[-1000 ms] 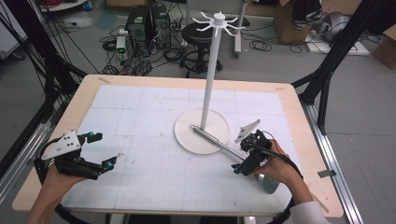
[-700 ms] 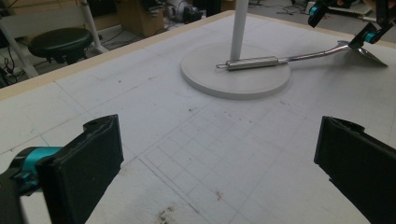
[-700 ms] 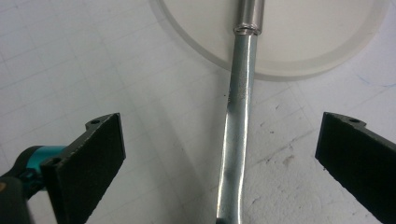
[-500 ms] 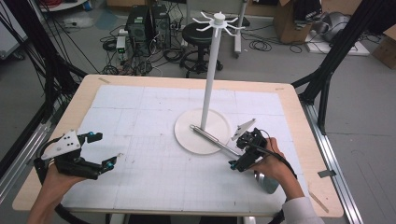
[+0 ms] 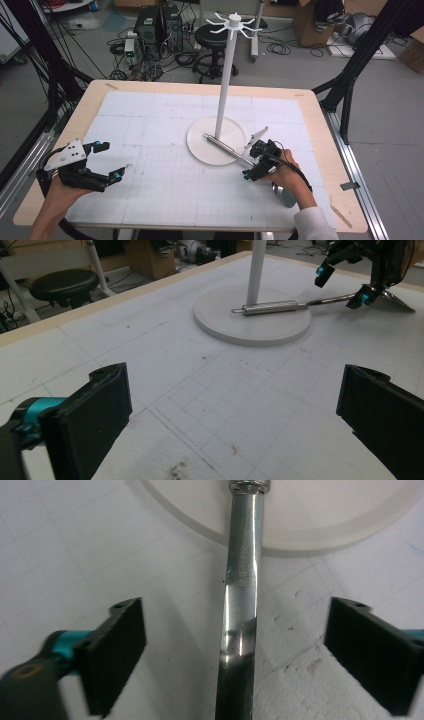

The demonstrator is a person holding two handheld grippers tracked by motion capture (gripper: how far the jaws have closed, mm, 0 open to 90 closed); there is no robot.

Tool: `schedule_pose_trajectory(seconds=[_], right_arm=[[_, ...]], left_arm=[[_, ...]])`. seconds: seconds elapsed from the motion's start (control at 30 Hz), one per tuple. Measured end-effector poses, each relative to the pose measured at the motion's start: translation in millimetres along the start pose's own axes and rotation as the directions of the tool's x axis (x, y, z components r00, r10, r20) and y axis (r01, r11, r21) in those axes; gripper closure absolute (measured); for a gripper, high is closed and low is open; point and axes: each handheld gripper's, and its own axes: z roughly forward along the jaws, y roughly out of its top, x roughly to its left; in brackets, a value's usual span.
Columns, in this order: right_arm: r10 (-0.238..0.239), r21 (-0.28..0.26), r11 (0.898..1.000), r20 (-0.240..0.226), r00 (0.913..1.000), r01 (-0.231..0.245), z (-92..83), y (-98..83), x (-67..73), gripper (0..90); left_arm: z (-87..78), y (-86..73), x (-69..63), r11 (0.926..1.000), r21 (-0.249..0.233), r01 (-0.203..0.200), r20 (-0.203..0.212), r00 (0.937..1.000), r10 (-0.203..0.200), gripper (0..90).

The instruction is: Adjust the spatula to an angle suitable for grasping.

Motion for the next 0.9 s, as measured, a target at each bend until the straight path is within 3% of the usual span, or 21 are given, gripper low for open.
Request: schedule_pose_trajectory(seconds=[0.2,0.37,0.6,0.9], right_arm=[[0.005,0.028,1.0,-0.001,1.0,-0.005,4.2,1.2,-0.4,23.8],[0.016,0.036,0.999,0.007,0.9998,-0.016,4.8,2.6,-2.3,37.4],[0.022,0.061,0.998,0.017,0.9996,-0.023,7.2,3.6,-2.7,49.6],[0.025,0.056,0.998,0.014,0.9996,-0.026,8.3,5.6,-3.0,56.6]], left_arm=[[0.2,0.0,-0.3,1.0,0.001,0.0,0.0,1.0,0.0,1.7],[0.1,0.0,-0.3,1.0,0.001,-0.001,0.0,1.0,0.001,1.7],[0.0,0.0,-0.2,1.0,-0.001,-0.001,0.0,1.0,0.001,1.7],[0.2,0.0,-0.4,1.0,0.001,-0.001,0.001,1.0,0.001,1.7]])
